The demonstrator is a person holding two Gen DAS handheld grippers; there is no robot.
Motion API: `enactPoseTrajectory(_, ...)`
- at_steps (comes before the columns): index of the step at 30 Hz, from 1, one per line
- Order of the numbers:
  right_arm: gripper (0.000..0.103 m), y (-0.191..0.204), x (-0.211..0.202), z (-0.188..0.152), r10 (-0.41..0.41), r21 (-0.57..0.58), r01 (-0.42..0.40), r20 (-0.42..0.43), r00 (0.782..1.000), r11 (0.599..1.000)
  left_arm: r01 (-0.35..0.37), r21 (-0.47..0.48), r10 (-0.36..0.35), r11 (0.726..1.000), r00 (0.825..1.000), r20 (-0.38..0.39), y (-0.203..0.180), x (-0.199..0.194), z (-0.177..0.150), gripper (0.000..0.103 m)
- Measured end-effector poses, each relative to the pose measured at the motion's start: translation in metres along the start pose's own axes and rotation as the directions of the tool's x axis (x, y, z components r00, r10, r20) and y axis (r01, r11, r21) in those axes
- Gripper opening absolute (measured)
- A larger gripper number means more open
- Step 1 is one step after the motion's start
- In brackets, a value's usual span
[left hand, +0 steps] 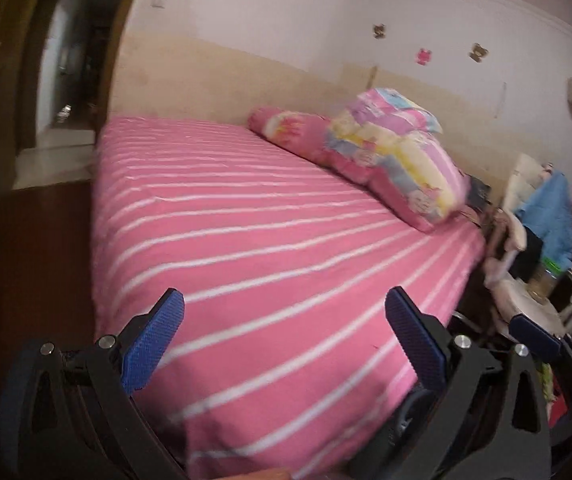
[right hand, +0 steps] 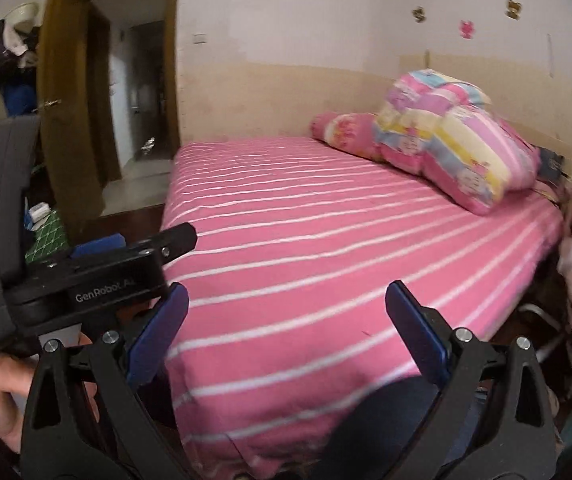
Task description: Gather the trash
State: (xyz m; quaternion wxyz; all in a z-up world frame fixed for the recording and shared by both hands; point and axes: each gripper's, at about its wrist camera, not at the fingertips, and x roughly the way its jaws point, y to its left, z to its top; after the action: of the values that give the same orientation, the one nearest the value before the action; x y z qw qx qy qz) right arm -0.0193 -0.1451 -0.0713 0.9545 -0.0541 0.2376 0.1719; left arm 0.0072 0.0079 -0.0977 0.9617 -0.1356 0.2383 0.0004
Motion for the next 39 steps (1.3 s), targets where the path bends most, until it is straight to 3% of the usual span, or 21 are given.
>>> enactPoseTrajectory(2,0.098,0.013,0.014,-0.008,-0.013,-0.062,0.014,0.028,1.000,0.998,-0.026,0.001,0.026,1.000,1.000,0.001,0.008,0.001,-0.001,0.098)
enactPoseTrajectory(6,0.098,0.029,0.034,-0.023,-0.009,-0.111,0.005,-0.032,0.999,0.994,-0.078,0.009,0.078,0.997,0.997,-0.002,0.018,0.005,-0.002,0.098)
enactPoseTrajectory(11,0.098,0.039,0.030,-0.026,0.007,-0.150,-0.005,0.014,1.000,0.989,-0.101,-0.016,0.101,0.995,0.995,-0.007,0.024,0.008,0.001,0.098)
enactPoseTrajectory(26,0.098,0.028,0.021,-0.022,0.018,-0.084,-0.015,0.027,0.999,0.996,-0.109,-0.004,0.109,0.994,0.994,-0.033,0.021,0.016,-0.003,0.098)
enactPoseTrajectory(33,0.098,0.017,0.022,-0.022,0.023,-0.037,-0.022,0.019,1.000,0.999,-0.092,-0.040,0.089,0.995,0.994,-0.069,0.025,0.021,-0.007,0.098)
enactPoseTrajectory(39,0.098,0.011,0.022,-0.022,0.024,-0.022,-0.023,0.016,1.000,0.999,-0.091,-0.008,0.090,0.996,0.993,-0.074,0.017,0.026,-0.009,0.098)
